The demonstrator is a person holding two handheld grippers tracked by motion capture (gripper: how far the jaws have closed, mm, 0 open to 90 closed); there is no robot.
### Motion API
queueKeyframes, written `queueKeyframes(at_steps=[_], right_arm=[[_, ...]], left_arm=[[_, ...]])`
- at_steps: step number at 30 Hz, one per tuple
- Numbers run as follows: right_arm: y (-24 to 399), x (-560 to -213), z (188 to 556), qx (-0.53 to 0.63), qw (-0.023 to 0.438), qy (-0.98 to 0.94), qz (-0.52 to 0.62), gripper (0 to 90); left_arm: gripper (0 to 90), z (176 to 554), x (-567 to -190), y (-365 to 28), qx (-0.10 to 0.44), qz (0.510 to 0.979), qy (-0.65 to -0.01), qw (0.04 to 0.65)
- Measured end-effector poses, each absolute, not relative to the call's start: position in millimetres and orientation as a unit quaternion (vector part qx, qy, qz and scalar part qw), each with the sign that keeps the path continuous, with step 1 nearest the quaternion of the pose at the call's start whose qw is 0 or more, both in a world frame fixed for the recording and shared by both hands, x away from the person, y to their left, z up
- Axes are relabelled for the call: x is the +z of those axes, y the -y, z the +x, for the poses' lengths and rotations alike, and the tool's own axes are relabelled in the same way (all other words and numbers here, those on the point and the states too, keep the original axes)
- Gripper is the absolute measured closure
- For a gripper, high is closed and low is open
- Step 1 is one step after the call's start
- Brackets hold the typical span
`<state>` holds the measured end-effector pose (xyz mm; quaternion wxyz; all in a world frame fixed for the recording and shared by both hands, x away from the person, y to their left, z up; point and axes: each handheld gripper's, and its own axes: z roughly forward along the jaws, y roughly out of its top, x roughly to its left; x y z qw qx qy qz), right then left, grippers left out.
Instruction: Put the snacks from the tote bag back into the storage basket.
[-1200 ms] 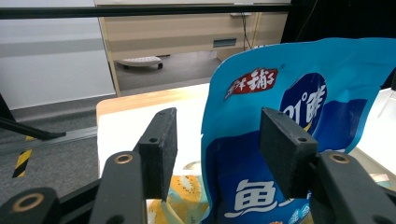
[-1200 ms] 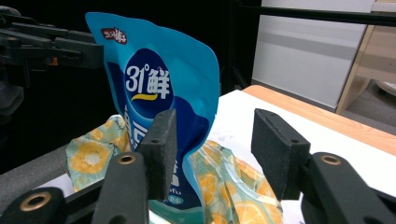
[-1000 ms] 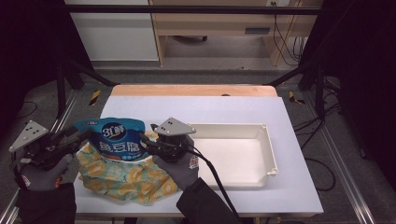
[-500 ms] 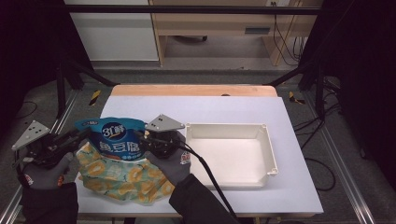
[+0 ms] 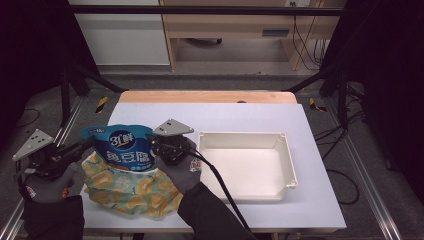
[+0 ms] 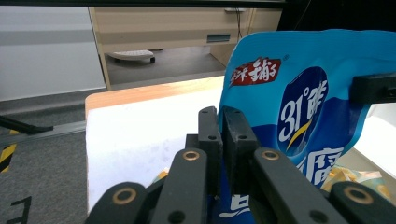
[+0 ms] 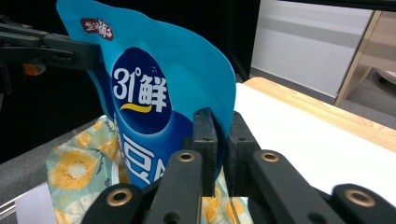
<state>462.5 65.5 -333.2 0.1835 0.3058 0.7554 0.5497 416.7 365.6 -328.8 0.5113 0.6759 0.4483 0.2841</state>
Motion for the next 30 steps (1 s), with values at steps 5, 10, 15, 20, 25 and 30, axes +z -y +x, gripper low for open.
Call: queueKeyframes(at_steps=[5, 10, 15, 20, 25, 30], right_arm=[[-66.2, -332.0, 462.7, 0.546, 0.185, -0.758, 0.305, 88.5], [-68.4, -329.6, 461.6, 0.538, 0.192, -0.764, 0.301, 90.0], [-68.6, -329.1, 461.5, 0.537, 0.195, -0.763, 0.302, 90.0], [-67.0, -325.2, 460.4, 0.543, 0.201, -0.759, 0.299, 90.0], [-65.9, -320.5, 459.0, 0.547, 0.204, -0.756, 0.296, 90.0], [-64.8, -313.0, 457.0, 0.548, 0.21, -0.755, 0.291, 90.0]], left_arm=[[88.6, 416.2, -328.6, -364.1, 0.287, 0.676, -0.449, 0.508], [90.0, 416.8, -328.1, -361.2, 0.297, 0.671, -0.456, 0.504], [90.0, 415.9, -326.9, -359.2, 0.3, 0.669, -0.457, 0.503], [90.0, 410.6, -320.7, -358.1, 0.306, 0.663, -0.451, 0.514], [90.0, 405.8, -315.0, -357.6, 0.31, 0.66, -0.446, 0.519], [90.0, 402.3, -308.3, -358.0, 0.309, 0.657, -0.442, 0.527]])
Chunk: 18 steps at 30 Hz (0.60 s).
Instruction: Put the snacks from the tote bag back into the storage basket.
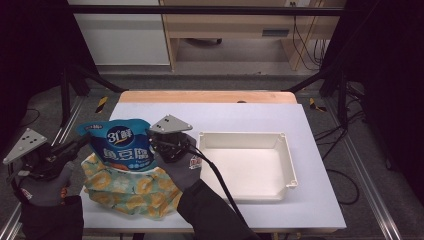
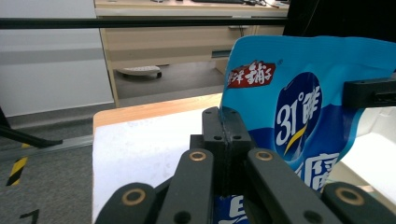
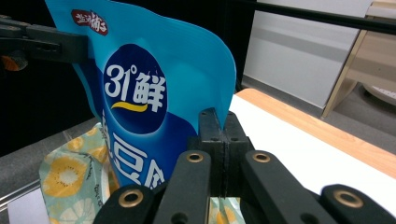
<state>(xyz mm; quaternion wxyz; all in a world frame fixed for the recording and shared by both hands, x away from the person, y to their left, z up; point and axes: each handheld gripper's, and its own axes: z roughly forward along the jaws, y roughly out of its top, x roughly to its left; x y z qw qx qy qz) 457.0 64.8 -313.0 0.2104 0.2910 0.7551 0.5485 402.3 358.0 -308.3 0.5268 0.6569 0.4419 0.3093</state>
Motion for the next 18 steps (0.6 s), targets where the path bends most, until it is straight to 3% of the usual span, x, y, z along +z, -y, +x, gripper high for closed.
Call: queueKeyframes(at_steps=[18], right_arm=[[-62.7, -280.4, 448.1, 0.555, 0.233, -0.752, 0.267, 90.0]], left_arm=[[90.0, 391.4, -279.4, -357.8, 0.324, 0.651, -0.426, 0.538]])
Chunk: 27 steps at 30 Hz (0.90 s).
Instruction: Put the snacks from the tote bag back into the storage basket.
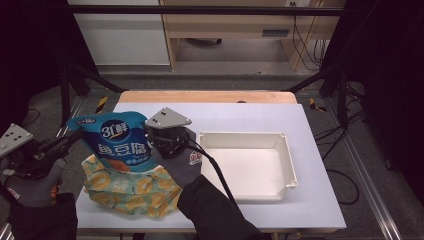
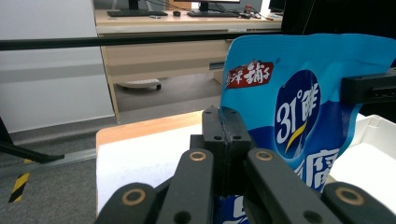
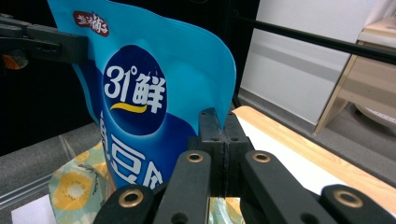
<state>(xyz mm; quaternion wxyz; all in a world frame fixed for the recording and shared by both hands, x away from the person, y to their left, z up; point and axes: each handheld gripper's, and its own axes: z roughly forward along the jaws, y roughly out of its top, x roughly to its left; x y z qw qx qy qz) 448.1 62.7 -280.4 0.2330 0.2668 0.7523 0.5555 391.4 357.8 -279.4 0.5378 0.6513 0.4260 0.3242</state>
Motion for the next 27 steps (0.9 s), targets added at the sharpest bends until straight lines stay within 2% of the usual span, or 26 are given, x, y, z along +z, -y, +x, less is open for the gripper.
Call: queueKeyframes(at_steps=[27], right_arm=[[-59.6, -237.7, 436.1, 0.569, 0.259, -0.742, 0.244, 90.0]], left_arm=[[90.0, 378.1, -237.5, -354.8, 0.343, 0.641, -0.41, 0.551]])
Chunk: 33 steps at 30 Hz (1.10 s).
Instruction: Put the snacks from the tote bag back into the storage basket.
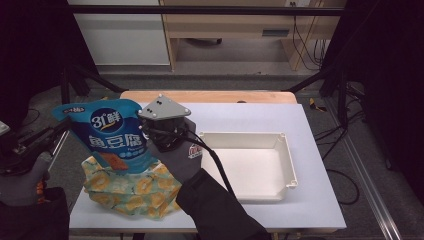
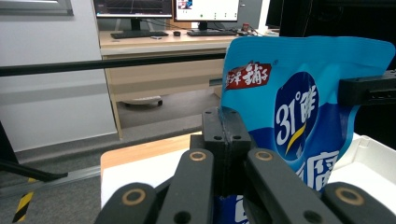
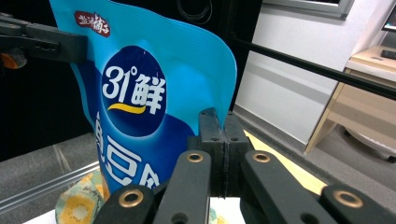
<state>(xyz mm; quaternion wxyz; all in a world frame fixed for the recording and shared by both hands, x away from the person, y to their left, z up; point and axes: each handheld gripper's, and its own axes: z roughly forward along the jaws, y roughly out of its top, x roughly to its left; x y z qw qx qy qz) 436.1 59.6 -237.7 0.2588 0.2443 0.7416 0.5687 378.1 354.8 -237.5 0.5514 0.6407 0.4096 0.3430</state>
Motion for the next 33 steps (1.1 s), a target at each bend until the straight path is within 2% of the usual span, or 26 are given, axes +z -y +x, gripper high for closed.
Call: queueKeyframes(at_steps=[15, 33], right_arm=[[-41.6, -220.1, 432.3, 0.575, 0.271, -0.732, 0.245, 90.0], [-12.9, -213.4, 427.0, 0.572, 0.283, -0.729, 0.248, 90.0]], left_arm=[[90.0, 377.1, -219.1, -338.3, 0.346, 0.645, -0.393, 0.557], [90.0, 381.1, -214.4, -311.9, 0.338, 0.652, -0.379, 0.563]])
